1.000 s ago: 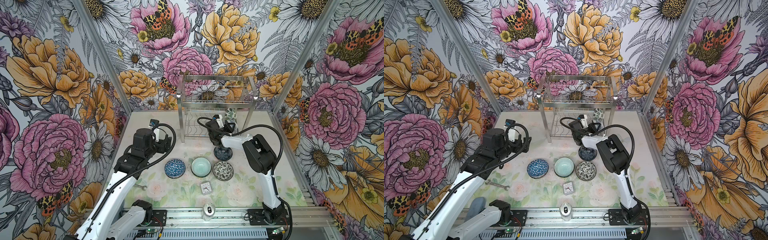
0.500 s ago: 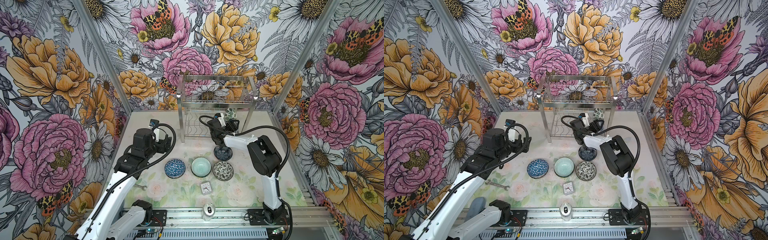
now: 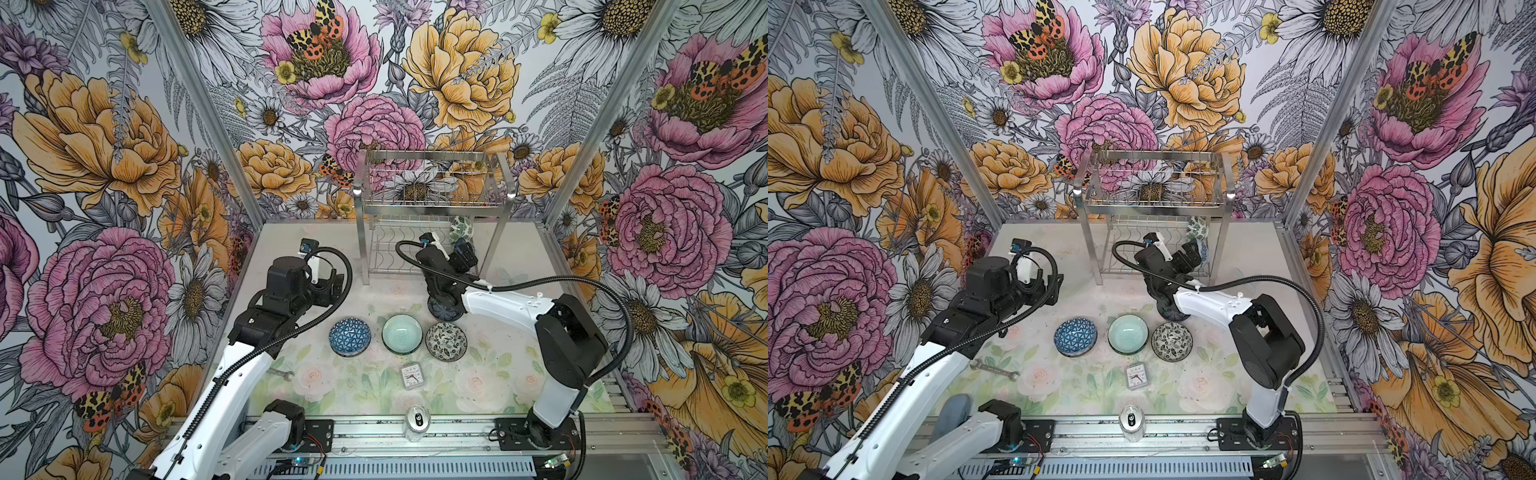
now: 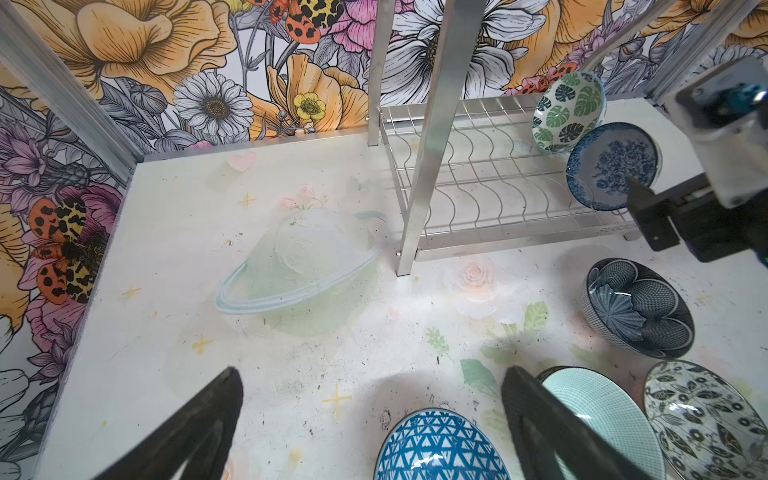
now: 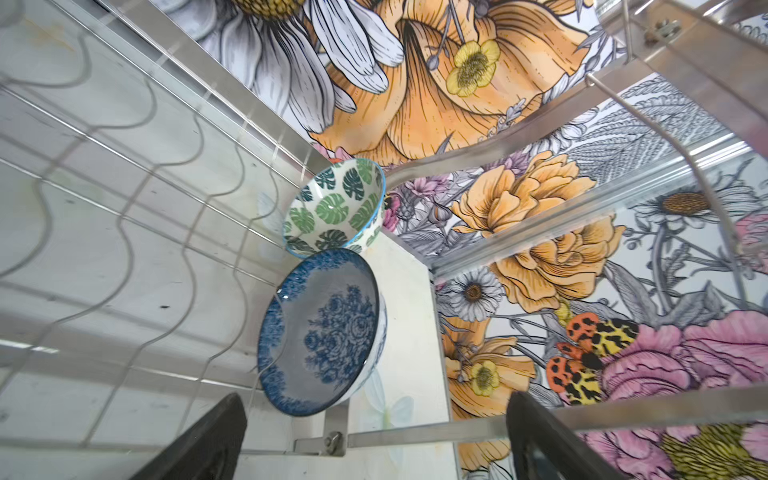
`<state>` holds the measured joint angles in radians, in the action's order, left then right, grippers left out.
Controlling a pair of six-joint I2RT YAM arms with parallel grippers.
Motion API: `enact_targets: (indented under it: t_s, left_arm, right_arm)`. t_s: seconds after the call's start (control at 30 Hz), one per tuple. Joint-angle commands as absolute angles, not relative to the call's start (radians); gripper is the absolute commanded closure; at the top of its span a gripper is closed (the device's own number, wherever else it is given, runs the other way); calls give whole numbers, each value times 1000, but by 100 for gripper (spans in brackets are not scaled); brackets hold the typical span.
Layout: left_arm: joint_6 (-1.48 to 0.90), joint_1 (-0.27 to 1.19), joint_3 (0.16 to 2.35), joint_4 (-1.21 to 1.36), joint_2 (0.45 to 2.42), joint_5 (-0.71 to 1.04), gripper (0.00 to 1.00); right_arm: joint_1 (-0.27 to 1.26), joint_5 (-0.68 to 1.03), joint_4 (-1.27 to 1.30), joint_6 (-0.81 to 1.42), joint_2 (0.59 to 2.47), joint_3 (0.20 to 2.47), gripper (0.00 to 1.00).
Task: Load the bowls into the dish rack
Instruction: 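Lower the blue floral bowl into the rack beside the green leaf bowl, then open the right gripper and withdraw while the left gripper reaches the dark navy petal bowl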
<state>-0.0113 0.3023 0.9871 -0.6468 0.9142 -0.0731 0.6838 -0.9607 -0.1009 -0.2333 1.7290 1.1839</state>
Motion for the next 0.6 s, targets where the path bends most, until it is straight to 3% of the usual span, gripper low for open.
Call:
enact_targets:
  t_s: [0.0, 0.37, 0.57]
  left_arm:
    - [-34, 298, 994, -630, 926, -24, 1]
    - [-152, 554, 1044, -617, 1063, -228, 1]
    - [-228, 684, 1069, -481, 1236, -217, 1]
  right_arm:
    - [694, -822, -144, -149, 1616, 1110, 0]
    - [658, -554, -256, 96, 1064, 843, 0]
    - [572, -498, -369, 162, 940, 817, 0]
